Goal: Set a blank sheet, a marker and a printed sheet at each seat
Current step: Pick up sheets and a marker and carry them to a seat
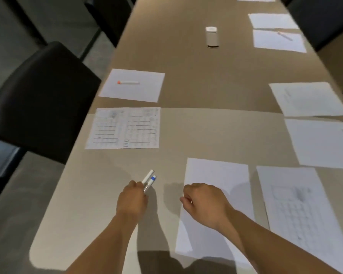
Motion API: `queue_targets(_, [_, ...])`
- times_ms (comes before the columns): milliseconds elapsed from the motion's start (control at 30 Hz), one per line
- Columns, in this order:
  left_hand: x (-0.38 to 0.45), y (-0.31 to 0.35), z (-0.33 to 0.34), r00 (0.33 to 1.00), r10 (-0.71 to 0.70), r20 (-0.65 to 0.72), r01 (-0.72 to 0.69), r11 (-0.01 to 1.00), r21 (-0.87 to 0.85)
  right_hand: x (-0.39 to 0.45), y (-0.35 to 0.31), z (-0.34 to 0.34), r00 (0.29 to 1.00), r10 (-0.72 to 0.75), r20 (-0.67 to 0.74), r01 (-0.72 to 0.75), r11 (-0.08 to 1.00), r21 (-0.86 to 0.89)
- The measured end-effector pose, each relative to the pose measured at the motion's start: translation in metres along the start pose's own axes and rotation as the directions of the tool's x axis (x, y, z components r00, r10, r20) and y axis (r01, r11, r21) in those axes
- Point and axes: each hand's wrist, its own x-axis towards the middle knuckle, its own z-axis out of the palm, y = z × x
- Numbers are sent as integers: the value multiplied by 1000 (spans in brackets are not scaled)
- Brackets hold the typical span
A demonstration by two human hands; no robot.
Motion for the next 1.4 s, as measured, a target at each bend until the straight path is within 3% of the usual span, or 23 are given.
queue_targets(200, [5,17,4,999,36,-40,-32,996,84,-21,20,17,991,128,-41,-126,991,47])
queue_targets(300, [-4,37,5,998,44,-34,-49,981,-186,-35,39,23,983,180,-43,-176,981,81])
queue_targets(400, [-23,77,10,983,186,-4,-175,917,-359,-54,64,28,969,244,-47,-240,967,84])
queue_targets(500, [-46,126,20,958,280,-54,-282,906,-316,-75,96,30,940,332,-82,-327,943,65])
queue_targets(633, [-80,183,37,913,408,-12,-395,876,-276,-108,146,41,865,494,-86,-494,869,28])
queue_targets(767, [-100,226,61,925,369,92,-342,912,-225,-131,189,60,784,621,15,-621,784,11])
queue_targets(967, [-106,245,95,959,216,185,-189,970,-152,-139,210,81,782,584,218,-580,810,-89])
queue_targets(1167, [-106,237,100,957,205,207,-122,927,-356,-144,219,86,836,536,119,-537,843,-20])
queue_targets(1400, [-105,228,108,963,234,136,-148,876,-458,-148,228,81,869,495,19,-495,868,34])
